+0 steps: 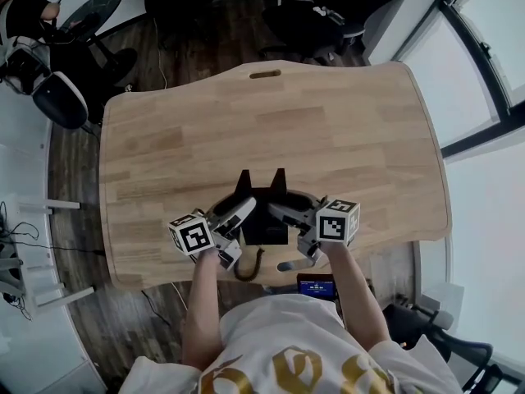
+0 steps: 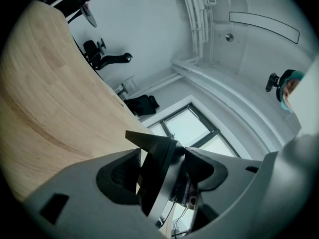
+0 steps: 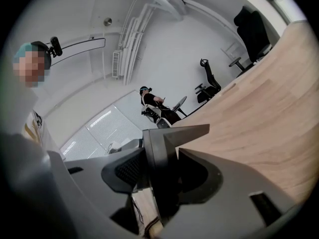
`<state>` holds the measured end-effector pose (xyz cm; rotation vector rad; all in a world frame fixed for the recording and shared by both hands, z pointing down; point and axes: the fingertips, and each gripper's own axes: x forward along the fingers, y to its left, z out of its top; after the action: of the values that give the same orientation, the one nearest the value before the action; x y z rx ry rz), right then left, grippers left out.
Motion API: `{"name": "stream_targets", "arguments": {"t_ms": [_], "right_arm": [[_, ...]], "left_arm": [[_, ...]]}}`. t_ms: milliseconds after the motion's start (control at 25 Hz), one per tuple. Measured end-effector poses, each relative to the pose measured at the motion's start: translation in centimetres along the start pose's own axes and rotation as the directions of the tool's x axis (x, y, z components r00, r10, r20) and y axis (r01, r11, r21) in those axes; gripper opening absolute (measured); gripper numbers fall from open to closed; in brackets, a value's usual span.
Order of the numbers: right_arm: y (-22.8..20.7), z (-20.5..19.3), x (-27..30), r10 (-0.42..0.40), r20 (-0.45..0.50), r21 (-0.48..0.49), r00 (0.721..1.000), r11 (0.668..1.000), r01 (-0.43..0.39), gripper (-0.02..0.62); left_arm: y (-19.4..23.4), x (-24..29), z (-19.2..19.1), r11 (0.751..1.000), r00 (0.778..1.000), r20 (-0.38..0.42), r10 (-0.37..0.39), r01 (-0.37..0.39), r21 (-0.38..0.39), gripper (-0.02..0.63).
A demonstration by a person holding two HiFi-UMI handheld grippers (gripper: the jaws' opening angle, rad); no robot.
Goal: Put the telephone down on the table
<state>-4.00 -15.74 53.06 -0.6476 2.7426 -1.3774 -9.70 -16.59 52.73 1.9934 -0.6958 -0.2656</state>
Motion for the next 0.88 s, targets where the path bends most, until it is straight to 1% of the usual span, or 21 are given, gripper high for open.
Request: {"name": "stream_targets", "arguments": {"t_ms": [520,760,880], "right_arm": [[-3.9,0.5,1.4,0.007,-0.050,0.045,0.999,0.999,-0.005,0.204],[-5.4,1.3,2.0,0.013,-0.061,0.061,0.998,0.998,-0.010,0.204],[-6.3,1.6,2.3,0.026,-0.081,0.061,0.996,0.998,-0.021,0.204]], "left_arm": [[3.4,2.2,0.4,0.998,0.999,-0.035,0.023,-0.024,-0.049,0.250],[4.6,3.3,1.1,0.997,0.999,-0.037,0.034,-0.036,-0.061,0.250],[5.3,3.8,1.4,0.997,0.999,-0.037,0.036,-0.038,-0.066,0.250]]}}
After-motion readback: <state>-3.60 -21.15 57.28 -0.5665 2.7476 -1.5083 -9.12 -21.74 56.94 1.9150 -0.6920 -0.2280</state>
